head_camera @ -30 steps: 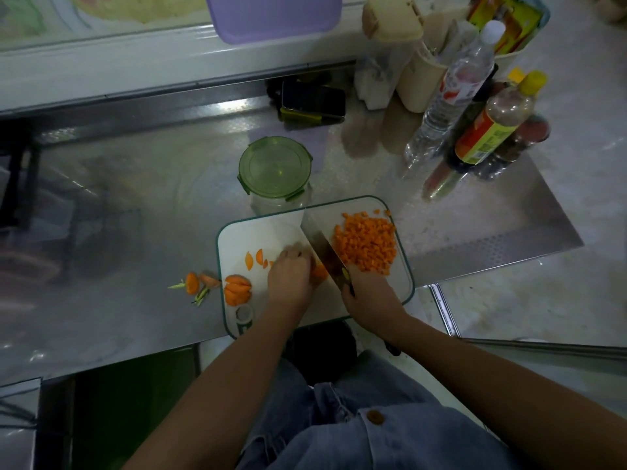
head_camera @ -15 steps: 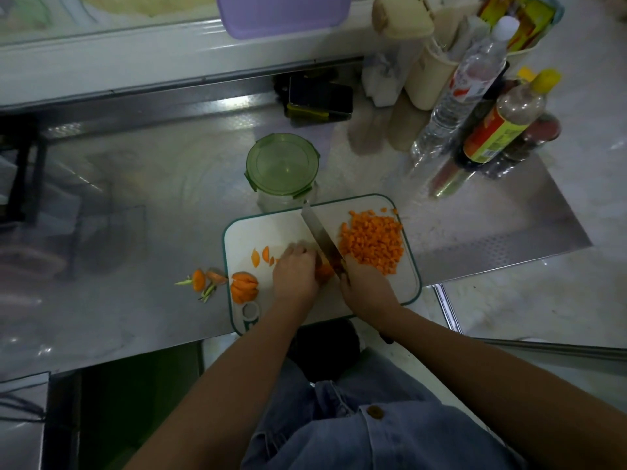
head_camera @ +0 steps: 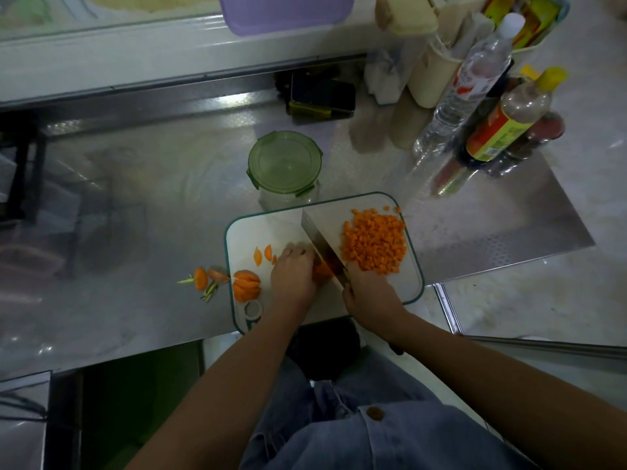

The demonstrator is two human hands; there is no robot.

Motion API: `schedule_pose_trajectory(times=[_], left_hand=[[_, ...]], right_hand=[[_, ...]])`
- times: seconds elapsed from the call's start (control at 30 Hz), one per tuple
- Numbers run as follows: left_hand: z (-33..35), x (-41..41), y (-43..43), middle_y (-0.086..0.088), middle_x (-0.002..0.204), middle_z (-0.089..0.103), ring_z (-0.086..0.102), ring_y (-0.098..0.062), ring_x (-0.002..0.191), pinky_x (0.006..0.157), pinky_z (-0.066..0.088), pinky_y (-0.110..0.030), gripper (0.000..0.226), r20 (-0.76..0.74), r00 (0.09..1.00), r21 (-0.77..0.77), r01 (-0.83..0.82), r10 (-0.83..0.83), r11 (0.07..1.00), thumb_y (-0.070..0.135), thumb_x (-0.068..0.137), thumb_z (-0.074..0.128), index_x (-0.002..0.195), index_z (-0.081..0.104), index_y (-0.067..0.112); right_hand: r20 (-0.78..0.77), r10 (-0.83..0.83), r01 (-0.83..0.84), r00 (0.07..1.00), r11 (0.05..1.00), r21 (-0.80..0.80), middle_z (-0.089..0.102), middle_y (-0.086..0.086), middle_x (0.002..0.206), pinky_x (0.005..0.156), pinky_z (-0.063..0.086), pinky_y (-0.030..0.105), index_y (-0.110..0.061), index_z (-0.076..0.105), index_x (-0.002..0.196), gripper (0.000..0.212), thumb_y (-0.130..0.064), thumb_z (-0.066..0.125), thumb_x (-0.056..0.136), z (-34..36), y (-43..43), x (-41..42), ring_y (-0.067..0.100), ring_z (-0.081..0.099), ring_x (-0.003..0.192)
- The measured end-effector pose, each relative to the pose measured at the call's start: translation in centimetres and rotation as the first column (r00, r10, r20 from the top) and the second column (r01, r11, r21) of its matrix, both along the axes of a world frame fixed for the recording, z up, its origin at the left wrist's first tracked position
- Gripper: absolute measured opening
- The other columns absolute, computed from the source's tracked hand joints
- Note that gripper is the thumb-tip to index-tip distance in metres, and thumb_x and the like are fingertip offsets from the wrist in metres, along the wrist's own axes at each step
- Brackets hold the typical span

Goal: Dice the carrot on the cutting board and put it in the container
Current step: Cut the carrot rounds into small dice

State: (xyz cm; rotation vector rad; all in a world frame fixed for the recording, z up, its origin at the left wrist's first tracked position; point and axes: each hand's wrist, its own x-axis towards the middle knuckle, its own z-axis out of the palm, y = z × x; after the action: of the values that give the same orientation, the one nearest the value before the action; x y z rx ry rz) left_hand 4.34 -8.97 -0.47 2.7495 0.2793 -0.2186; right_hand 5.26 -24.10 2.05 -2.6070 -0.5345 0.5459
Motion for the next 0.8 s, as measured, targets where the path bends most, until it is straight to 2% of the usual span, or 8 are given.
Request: schedule_pose_trajectory(times=[0.13, 0.4, 0.7, 0.8], left_hand=[[-0.1, 0.2, -0.1, -0.007, 0.107, 0.058, 0.048, -0.024, 0.108, 0.077, 0.042, -0.033, 0.018, -0.025, 1.0, 0.013, -0.004, 0.004, 1.0, 0.022, 0.084, 0.064, 0.1, 0.063, 0.013], [0.1, 0.2, 0.0, -0.005, 0.104, 0.058, 0.055, -0.024, 0.099, 0.069, 0.042, -0.032, 0.016, -0.04, 0.998, -0.056, -0.057, 0.055, 0.997, 0.021, 0.08, 0.067, 0.096, 0.063, 0.02], [-0.6, 0.3, -0.1, -0.005, 0.099, 0.062, 0.061, -0.026, 0.09, 0.066, 0.042, -0.033, 0.009, -0.087, 0.991, -0.042, -0.105, 0.101, 0.994, 0.022, 0.085, 0.062, 0.093, 0.062, 0.019], [-0.6, 0.3, 0.0, -0.006, 0.099, 0.062, 0.06, -0.026, 0.091, 0.067, 0.042, -0.033, 0.01, -0.086, 0.991, -0.035, -0.104, 0.101, 0.994, 0.024, 0.085, 0.063, 0.093, 0.062, 0.019]], right_hand=[[0.014, 0.004, -0.003, 1.0, 0.997, -0.071, 0.062, 0.015, 0.082, 0.063, 0.053, 0.045, -0.008, 0.05, 0.1, 0.012, -0.013, 0.048, 0.089, -0.5, 0.5, -0.1, 0.033, 0.062, 0.072], [0.033, -0.015, 0.013, 0.999, 0.998, 0.055, 0.062, 0.016, 0.079, 0.061, 0.05, 0.046, -0.006, 0.052, 0.105, 0.016, -0.013, 0.049, 0.092, -0.1, 0.1, 0.3, 0.034, 0.06, 0.068], [-0.013, -0.001, 0.001, 1.0, 1.0, 0.015, 0.049, 0.006, 0.075, 0.063, 0.05, 0.046, -0.008, 0.05, 0.097, 0.009, -0.012, 0.049, 0.089, 0.1, 0.3, -0.2, 0.032, 0.058, 0.071], [-0.014, -0.014, 0.014, 1.0, 1.0, 0.019, 0.053, 0.01, 0.075, 0.061, 0.048, 0.043, -0.006, 0.051, 0.095, 0.007, -0.011, 0.049, 0.089, -0.2, 0.7, -0.2, 0.032, 0.059, 0.071]])
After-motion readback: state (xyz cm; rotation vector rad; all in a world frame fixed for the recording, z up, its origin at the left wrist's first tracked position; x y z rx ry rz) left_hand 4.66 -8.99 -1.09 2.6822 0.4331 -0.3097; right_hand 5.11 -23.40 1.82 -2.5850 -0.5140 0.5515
